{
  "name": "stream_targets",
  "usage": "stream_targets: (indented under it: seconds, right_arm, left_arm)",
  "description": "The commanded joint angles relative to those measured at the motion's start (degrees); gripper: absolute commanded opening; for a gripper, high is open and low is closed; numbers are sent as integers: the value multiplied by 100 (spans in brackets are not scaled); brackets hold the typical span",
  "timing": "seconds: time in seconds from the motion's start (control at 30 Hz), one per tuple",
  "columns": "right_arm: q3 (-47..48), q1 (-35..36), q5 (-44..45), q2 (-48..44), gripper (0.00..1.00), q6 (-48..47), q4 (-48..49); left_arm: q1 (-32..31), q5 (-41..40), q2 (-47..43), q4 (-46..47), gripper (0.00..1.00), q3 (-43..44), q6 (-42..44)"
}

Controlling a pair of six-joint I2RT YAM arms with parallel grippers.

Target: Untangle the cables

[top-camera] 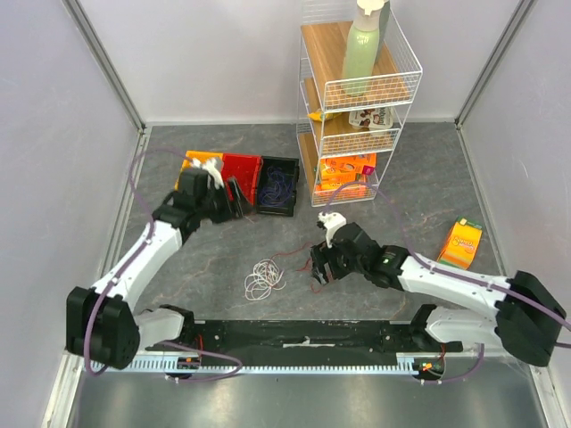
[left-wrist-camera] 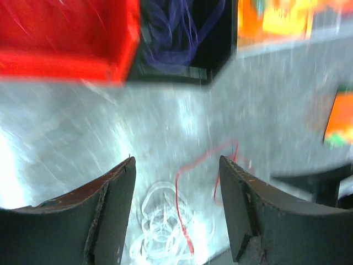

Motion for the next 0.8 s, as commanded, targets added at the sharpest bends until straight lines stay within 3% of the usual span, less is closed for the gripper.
stream_targets:
  seconds: [0.0, 0.1, 0.2, 0.37, 0.43, 0.6, 0.77]
  right_arm:
    - [418, 210, 1, 596, 82, -431, 256]
    - [656, 413, 274, 1054, 81, -458, 203]
    - [814, 562, 414, 1441, 79, -353, 195]
    - [710, 729, 555, 1609, 72, 33, 527]
    - [525, 721, 581, 1565, 68, 252, 800]
    - [270, 721, 687, 1547, 57, 613, 1196]
    - [129, 712, 933, 1459, 43, 702, 1188]
  left_arm:
    - [-980, 696, -593, -54, 71, -1017, 305]
    - [-1633, 343, -972, 191, 79, -1518, 85]
    - [-1757, 431, -912, 385, 80, -1809, -117]
    - [-1819, 580, -560, 438, 59, -1889, -118]
    - [-1819, 685, -481, 464, 60, -1933, -144]
    - [-1828, 747, -953, 701, 76, -2240, -372]
    - [-1828, 774, -1157, 843, 74, -2521, -584]
